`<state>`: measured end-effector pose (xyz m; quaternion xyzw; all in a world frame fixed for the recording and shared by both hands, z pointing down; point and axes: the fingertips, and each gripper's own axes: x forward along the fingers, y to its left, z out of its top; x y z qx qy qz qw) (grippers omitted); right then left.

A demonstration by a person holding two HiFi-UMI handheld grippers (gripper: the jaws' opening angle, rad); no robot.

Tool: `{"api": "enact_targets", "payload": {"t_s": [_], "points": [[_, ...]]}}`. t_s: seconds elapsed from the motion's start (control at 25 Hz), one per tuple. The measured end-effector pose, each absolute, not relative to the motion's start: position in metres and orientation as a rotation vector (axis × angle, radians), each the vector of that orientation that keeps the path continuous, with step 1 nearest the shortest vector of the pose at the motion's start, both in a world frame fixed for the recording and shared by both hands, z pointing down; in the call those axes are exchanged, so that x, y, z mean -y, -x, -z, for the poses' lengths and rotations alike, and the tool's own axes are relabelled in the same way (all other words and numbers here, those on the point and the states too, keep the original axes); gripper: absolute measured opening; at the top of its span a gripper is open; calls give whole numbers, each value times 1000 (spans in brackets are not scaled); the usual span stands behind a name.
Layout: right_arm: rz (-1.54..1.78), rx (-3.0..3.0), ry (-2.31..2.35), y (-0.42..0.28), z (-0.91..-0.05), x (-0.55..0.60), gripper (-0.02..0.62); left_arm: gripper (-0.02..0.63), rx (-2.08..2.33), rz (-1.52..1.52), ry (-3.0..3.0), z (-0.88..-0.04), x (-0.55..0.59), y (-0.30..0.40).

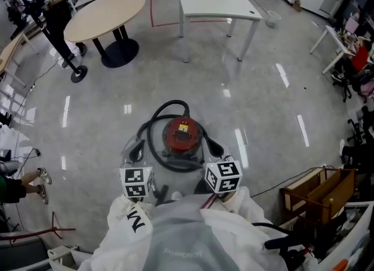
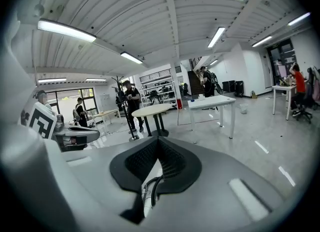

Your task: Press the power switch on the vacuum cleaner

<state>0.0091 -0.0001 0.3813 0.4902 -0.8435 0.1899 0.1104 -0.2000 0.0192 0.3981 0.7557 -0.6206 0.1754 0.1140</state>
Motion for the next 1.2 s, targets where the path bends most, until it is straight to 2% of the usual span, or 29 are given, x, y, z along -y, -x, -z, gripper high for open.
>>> {"api": "enact_targets", "payload": {"t_s": [0.68,1.2], "points": [[-529,2427,-1459,14,-379,-55,0,0,1793,-458,-2206,-404,-76,225],[-550,2414,-1438,6,-386,-55,0,0,1780,-445,-2241,-391,-70,205]]}}
